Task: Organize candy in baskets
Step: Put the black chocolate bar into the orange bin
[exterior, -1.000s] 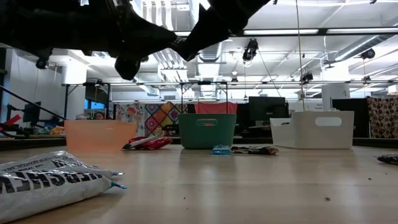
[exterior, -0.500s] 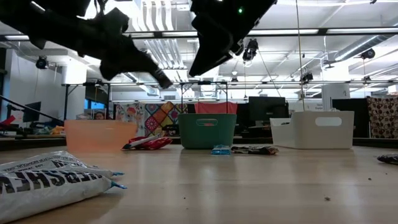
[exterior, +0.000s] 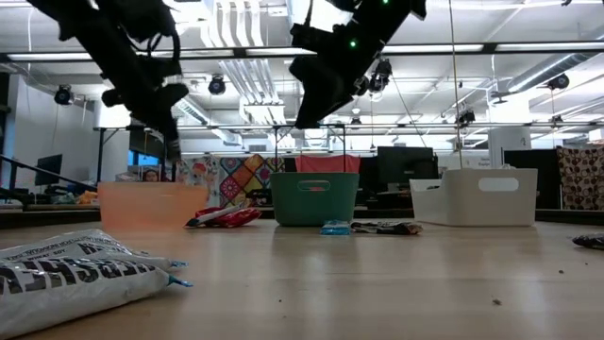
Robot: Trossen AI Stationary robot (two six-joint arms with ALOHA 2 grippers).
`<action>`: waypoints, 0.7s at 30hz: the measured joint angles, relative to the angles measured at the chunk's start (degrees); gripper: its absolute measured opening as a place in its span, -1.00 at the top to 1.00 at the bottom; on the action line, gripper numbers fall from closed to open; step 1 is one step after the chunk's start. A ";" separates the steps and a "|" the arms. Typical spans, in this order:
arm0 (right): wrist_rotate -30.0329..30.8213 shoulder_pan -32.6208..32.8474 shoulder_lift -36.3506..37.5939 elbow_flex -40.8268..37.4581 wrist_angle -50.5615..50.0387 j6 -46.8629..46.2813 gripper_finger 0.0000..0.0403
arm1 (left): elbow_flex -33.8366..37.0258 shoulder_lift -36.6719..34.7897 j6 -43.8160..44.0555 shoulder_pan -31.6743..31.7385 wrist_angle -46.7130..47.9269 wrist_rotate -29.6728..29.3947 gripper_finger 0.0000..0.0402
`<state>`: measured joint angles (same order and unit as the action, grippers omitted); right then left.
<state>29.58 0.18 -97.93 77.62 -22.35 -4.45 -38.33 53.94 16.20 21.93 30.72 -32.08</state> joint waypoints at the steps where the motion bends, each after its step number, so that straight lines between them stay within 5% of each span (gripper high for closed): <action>1: -0.02 -0.43 0.00 0.00 -0.04 0.05 0.16 | -0.53 0.67 -0.66 1.60 1.28 0.08 0.96; 8: -3.16 -2.35 0.00 0.00 -0.17 0.62 0.16 | -1.37 6.36 -4.33 8.93 3.89 5.79 0.97; 21: -4.72 -2.89 0.00 1.13 -6.39 0.65 0.16 | -1.33 14.91 -5.23 9.73 3.84 5.90 0.92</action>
<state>24.86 -2.72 -97.93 78.75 -28.75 -3.80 -39.66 68.85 10.98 31.66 34.57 -26.17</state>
